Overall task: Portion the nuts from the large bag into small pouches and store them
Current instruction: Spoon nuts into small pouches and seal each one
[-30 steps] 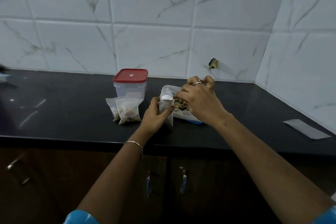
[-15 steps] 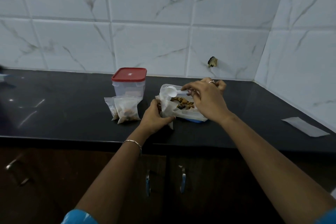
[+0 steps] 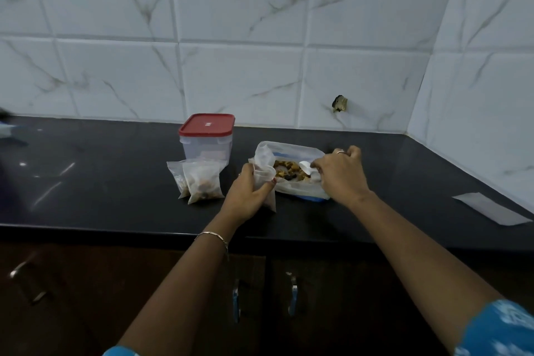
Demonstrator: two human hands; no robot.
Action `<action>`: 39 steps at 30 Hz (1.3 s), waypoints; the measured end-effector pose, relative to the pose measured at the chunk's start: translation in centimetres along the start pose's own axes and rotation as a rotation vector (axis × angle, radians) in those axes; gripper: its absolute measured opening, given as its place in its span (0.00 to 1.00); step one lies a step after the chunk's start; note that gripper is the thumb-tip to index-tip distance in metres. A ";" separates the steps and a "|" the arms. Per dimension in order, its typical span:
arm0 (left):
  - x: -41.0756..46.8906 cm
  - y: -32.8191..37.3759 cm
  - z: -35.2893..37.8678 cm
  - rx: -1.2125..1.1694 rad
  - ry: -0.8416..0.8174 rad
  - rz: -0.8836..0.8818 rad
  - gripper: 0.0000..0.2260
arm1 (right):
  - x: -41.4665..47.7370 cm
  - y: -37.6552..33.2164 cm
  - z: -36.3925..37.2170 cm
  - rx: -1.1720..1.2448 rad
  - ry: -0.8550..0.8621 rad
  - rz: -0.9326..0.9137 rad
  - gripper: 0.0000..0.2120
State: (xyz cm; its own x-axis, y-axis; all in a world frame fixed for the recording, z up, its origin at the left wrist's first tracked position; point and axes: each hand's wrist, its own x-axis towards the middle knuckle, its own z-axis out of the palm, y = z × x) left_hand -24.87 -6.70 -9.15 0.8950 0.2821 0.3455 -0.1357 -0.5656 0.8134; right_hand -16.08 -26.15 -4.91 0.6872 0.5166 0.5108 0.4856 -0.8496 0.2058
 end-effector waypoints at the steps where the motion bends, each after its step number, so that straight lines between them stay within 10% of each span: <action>1: 0.1 0.0 0.0 0.002 0.002 -0.006 0.15 | 0.3 -0.3 0.2 -0.003 0.003 -0.014 0.17; 19: 0.6 -0.5 0.1 -0.073 -0.134 0.012 0.18 | 1.3 -3.3 2.5 1.074 -0.345 0.507 0.15; 39: -0.1 0.2 0.0 -0.124 -0.163 0.070 0.14 | 1.9 -5.1 1.9 1.428 -0.393 0.885 0.08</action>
State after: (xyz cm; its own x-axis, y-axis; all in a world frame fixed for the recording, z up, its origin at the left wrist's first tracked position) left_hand -25.01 -6.81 -9.03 0.9371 0.1112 0.3308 -0.2417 -0.4771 0.8450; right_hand -16.23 -20.64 -6.53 0.9642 0.1594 -0.2121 -0.1743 -0.2219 -0.9594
